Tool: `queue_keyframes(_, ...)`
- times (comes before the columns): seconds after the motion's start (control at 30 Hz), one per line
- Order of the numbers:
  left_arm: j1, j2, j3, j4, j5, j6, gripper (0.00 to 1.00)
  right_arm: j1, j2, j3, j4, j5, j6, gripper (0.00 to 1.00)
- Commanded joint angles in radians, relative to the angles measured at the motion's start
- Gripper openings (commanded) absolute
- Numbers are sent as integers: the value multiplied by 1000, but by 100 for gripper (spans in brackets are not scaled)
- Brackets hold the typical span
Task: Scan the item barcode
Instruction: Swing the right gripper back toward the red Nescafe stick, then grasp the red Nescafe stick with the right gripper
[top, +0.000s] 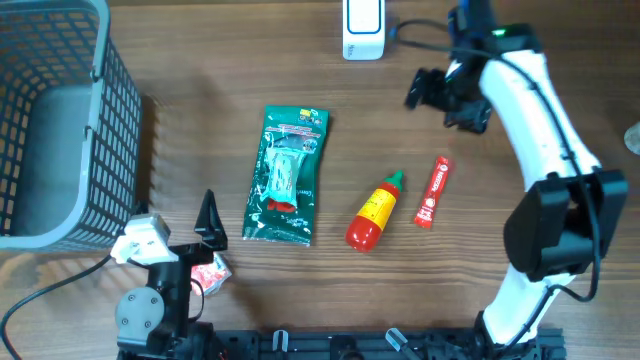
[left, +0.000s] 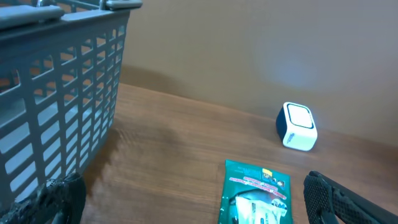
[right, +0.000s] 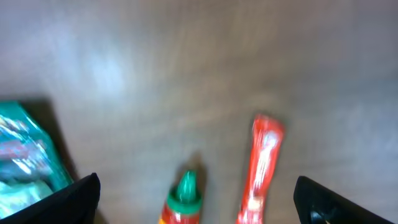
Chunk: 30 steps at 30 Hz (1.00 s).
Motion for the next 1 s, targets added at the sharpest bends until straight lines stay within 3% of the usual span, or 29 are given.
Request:
queue_keyframes(0.0,7,-2,-5,-34,9,-5,100,50,24,-112,-5,70,148,100)
queue_keyframes(0.23,7,-2,-5,-236,9,-5,100,58,24,-391,121,42,254,100)
queue_keyframes(0.5,7,-2,-5,-512,9,-5,100,60,24,-589,327,15,257,88)
queue_keyframes(0.63,7,-2,-5,-550,9,-5,100,60,24,-708,484,16,270,67)
queue_keyframes(0.7,7,-2,-5,-550,9,-5,100,60,24,-754,527,18,299,47)
queue_keyframes(0.77,7,-2,-5,-550,9,-5,100,60,24,-771,552,21,317,17)
queue_keyframes(0.83,7,-2,-5,-550,9,-5,100,60,24,-769,585,11,304,4)
queue_keyframes(0.97,7,-2,-5,-550,9,-5,100,59,24,-734,627,-101,159,4)
